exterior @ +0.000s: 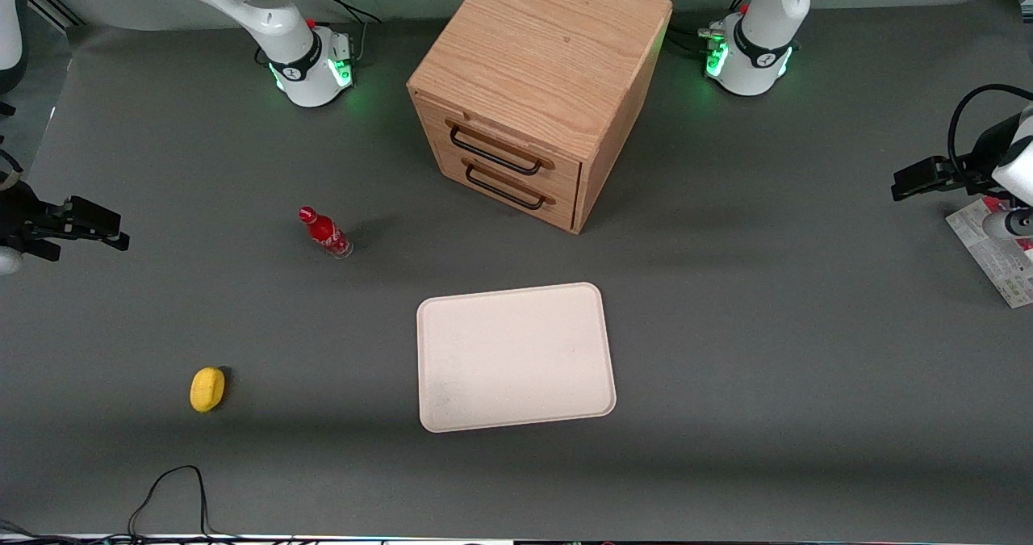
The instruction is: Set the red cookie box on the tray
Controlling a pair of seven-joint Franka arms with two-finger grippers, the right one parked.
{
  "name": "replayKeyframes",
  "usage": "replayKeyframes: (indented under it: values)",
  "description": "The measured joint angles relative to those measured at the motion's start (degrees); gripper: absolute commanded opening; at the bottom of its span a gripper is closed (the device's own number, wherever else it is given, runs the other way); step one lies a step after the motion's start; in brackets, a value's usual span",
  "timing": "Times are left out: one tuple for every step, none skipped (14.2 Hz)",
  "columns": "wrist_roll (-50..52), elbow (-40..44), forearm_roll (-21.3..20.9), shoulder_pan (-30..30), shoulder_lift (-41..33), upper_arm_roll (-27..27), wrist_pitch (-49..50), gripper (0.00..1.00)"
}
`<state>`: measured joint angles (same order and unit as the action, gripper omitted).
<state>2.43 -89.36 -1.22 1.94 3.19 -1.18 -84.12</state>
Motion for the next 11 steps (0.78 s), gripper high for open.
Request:
replayKeyframes:
  values:
    - [-0.64,0.12,-0.01,0.17,0.14,0.26,0.00,1.00]
    - [-1.63,0.58,-0.04,0.72,0.44,0.49,0.00,1.00]
    - [-2.84,1.52,-0.10,1.97,1.00,0.64,0.00,1.00]
    - [-4.75,2.61,-0.20,3.94,1.76,0.78,0.00,1.00]
    - [-8.05,3.72,-0.26,6.57,2.66,0.91,0.02,1.00]
    - [-12.35,4.93,-0.29,9.81,3.66,1.07,0.18,1.00]
    - [-16.50,6.30,-0.49,13.19,4.72,1.26,0.53,1.00]
    - [-19.86,8.01,-1.51,16.16,5.90,1.42,1.18,1.00]
    - [-22.69,9.90,-3.67,18.51,7.09,1.50,2.09,1.00]
    - [-25.48,11.87,-5.93,20.48,8.33,1.53,2.77,1.00]
    - [-28.03,13.63,-7.46,22.31,9.54,1.56,2.80,1.00]
